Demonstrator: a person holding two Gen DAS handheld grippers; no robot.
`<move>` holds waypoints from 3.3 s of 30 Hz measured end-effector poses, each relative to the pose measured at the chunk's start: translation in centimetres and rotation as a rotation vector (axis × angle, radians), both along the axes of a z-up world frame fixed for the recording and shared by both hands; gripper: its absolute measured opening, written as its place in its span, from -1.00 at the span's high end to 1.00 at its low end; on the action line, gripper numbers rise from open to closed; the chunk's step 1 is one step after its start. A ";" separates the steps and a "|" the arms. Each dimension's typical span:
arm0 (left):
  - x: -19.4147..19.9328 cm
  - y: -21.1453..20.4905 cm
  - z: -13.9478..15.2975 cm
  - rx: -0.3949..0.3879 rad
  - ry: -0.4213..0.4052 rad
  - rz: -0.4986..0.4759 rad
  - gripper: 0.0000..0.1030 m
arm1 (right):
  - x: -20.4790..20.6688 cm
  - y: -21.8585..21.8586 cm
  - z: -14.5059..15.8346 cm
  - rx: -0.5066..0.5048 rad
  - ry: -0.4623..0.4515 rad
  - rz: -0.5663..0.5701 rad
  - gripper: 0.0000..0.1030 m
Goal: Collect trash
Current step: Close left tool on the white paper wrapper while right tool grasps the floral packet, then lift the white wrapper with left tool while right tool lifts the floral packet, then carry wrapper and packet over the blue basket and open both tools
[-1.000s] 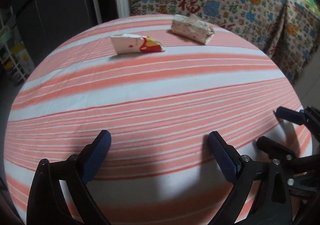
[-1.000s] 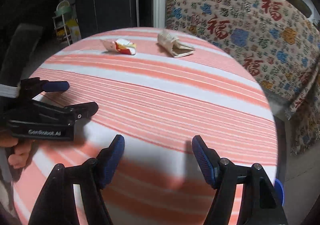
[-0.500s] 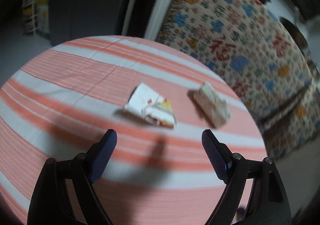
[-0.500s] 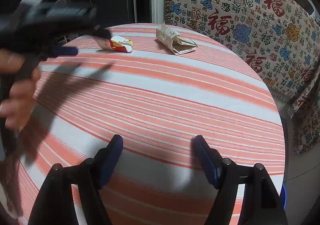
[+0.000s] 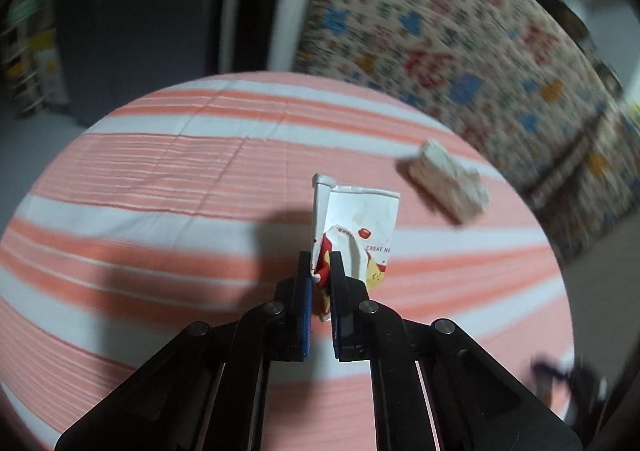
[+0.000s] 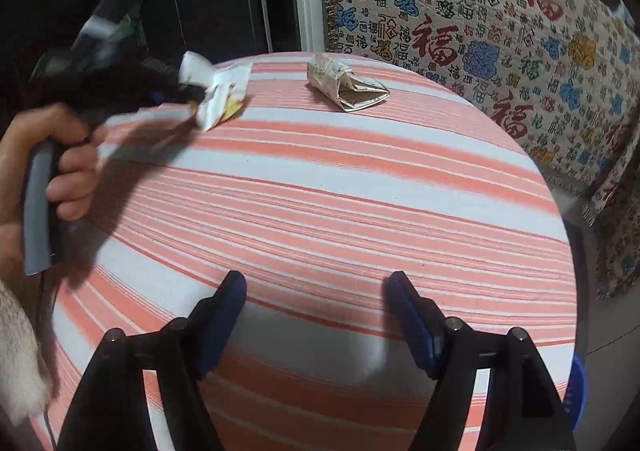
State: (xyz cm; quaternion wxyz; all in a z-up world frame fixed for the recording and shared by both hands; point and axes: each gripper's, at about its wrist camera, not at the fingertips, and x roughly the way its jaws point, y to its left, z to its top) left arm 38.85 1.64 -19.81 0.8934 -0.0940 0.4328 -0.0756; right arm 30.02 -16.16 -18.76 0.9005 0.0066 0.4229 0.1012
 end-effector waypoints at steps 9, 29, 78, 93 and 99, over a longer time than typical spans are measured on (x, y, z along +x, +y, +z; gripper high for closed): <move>-2.8 0.0 0.1 0.080 0.082 -0.281 0.65 | 6.8 0.4 3.4 -0.046 -0.066 0.022 -0.46; -5.8 0.1 -0.8 0.046 0.039 -0.254 0.80 | 13.7 3.8 3.5 -0.052 -0.001 0.044 0.27; -16.8 -5.1 3.1 0.123 -0.114 -0.219 0.93 | -7.6 -0.2 4.9 0.016 -0.041 0.038 0.29; -16.9 -9.2 4.0 0.135 -0.133 -0.285 0.93 | -9.3 -3.6 5.0 0.050 -0.038 -0.035 0.29; -16.8 -13.8 5.8 0.061 -0.146 -0.391 0.93 | -11.0 -7.5 5.9 0.079 -0.052 -0.114 0.29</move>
